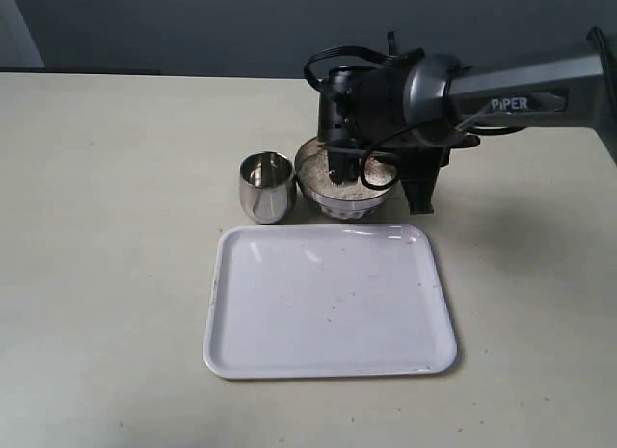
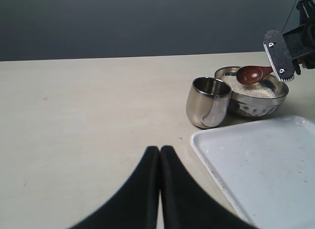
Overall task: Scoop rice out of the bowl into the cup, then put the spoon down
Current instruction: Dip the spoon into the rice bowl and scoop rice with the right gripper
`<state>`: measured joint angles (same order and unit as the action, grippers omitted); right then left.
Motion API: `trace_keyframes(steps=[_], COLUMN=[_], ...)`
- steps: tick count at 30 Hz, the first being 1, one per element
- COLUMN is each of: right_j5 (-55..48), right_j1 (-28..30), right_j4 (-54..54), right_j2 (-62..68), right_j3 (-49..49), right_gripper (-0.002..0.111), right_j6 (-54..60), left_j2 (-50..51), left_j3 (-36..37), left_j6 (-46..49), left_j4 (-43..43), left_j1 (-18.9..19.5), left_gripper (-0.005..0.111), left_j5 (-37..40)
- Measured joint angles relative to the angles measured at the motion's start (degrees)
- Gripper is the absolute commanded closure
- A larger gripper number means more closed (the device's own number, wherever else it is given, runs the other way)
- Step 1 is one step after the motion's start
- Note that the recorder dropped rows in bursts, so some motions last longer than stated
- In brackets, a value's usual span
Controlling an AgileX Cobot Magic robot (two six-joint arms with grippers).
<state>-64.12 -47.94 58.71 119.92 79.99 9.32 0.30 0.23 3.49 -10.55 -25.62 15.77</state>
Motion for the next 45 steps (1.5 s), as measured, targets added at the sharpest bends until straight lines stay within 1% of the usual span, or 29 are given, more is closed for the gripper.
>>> trace_keyframes(steps=[8, 15, 28, 34, 45], right_j5=[2.62, 2.97, 3.19, 5.62, 6.72], right_j1=[-0.1, -0.1, -0.1, -0.1, -0.1], right_j4=[2.08, 1.95, 2.37, 0.15, -3.66], right_j2=[0.96, 3.55, 3.68, 3.68, 3.68], right_j3=[0.0, 0.0, 0.0, 0.1, 0.5], right_gripper=[0.109, 0.109, 0.109, 0.109, 0.109], right_j6=[-0.1, -0.23, -0.23, 1.25, 2.29], left_j2=[0.0, 0.0, 0.0, 0.0, 0.0], left_j3=[0.0, 0.0, 0.0, 0.0, 0.0], left_j6=[0.0, 0.0, 0.0, 0.0, 0.0], left_j4=[0.0, 0.0, 0.0, 0.0, 0.0], left_j1=[0.0, 0.0, 0.0, 0.0, 0.0], left_gripper=[0.106, 0.106, 0.106, 0.106, 0.106], left_j5=[0.0, 0.0, 0.0, 0.0, 0.0])
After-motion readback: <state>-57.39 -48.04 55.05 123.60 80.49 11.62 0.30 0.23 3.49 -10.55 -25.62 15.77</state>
